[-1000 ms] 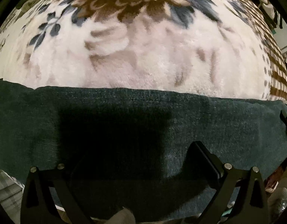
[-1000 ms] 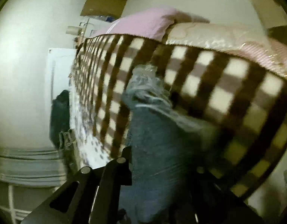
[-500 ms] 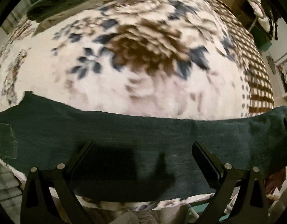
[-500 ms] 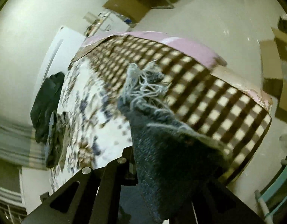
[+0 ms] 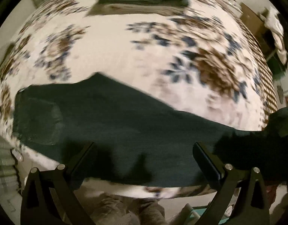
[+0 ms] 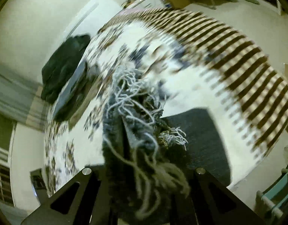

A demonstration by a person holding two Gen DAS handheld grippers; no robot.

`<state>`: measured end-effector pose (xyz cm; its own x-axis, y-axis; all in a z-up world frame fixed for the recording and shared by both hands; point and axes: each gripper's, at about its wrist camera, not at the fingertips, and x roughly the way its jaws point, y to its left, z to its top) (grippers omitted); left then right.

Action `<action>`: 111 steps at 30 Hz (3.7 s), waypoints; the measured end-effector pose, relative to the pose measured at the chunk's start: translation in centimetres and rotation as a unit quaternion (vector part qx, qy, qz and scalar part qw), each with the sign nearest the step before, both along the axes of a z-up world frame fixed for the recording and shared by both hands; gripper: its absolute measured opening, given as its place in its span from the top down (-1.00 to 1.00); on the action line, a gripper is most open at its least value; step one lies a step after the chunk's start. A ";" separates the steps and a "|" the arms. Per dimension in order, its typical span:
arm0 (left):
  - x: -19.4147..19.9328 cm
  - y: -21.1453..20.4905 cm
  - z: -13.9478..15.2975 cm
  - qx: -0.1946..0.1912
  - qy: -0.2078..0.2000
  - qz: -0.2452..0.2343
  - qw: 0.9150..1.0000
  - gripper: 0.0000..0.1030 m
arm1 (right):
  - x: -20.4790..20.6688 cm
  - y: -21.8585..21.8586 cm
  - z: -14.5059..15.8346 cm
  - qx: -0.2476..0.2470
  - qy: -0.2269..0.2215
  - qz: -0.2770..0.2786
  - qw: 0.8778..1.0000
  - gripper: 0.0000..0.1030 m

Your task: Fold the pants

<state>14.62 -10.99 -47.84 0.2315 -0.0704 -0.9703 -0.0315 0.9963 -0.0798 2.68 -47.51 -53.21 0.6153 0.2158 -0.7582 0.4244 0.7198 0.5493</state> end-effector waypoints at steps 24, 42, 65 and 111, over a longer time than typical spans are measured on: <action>-2.4 20.6 -0.7 -0.038 0.012 0.151 0.988 -1.00 | 2.1 24.7 -8.4 0.000 0.113 0.239 0.964 -0.66; 2.9 8.6 -9.3 -0.122 0.102 0.036 0.987 0.46 | -3.4 6.0 -12.4 0.133 0.179 -0.010 0.975 -0.36; 1.0 12.5 -8.9 -0.285 0.150 0.136 0.937 0.46 | -1.4 7.7 -13.6 0.134 0.218 0.034 0.966 -0.29; -0.6 12.1 -10.2 -0.221 0.148 0.150 0.952 0.64 | 2.3 15.9 -16.9 0.174 0.325 0.022 0.929 0.68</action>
<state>14.01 1.13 -58.00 0.0257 -0.4615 -0.8868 -0.3952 0.8101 -0.4330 5.02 -31.64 -70.15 0.0365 0.5310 -0.8466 0.7221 0.5716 0.3896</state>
